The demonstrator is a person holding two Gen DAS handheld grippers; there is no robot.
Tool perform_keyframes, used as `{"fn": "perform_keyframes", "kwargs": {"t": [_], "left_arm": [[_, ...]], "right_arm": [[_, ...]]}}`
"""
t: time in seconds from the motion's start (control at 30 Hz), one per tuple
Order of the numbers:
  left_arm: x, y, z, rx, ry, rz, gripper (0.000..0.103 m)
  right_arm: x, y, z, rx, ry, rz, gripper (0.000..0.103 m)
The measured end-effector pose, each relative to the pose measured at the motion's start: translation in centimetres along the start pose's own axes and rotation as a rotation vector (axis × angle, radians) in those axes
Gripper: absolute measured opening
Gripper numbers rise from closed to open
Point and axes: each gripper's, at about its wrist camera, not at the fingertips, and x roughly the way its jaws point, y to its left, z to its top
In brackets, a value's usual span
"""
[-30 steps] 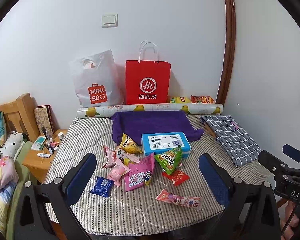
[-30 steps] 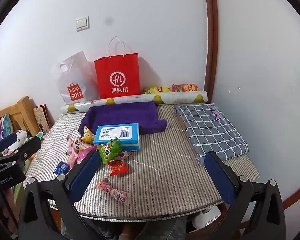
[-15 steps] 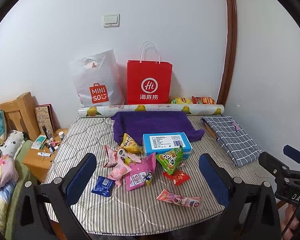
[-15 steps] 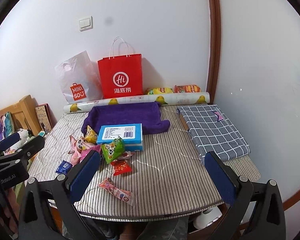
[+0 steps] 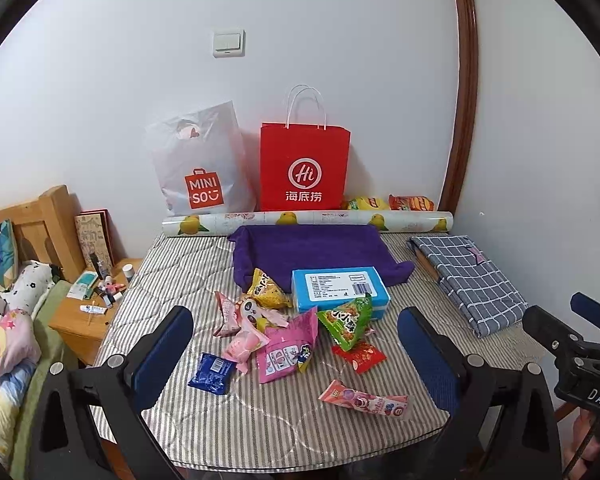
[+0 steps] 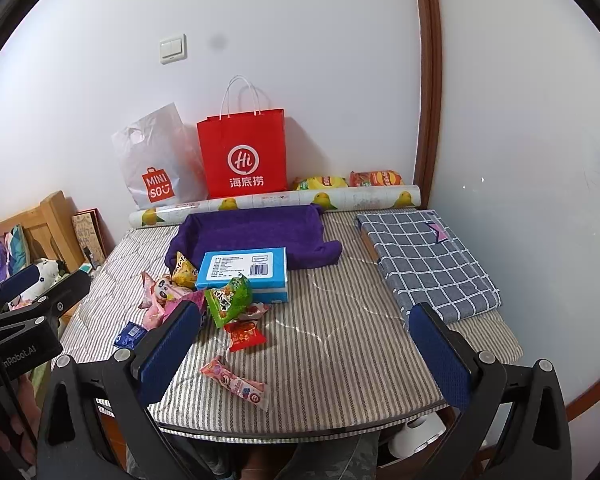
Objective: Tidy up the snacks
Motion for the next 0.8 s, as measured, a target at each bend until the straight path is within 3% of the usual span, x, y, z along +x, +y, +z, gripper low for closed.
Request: {"fn": "perform_keyframes", "kwargs": {"t": [0.8], "left_arm": [[-0.29, 0.49, 0.26, -0.008, -0.005, 0.002, 0.103]], "right_arm": [[0.18, 0.66, -0.28, -0.013, -0.004, 0.025, 0.103]]}}
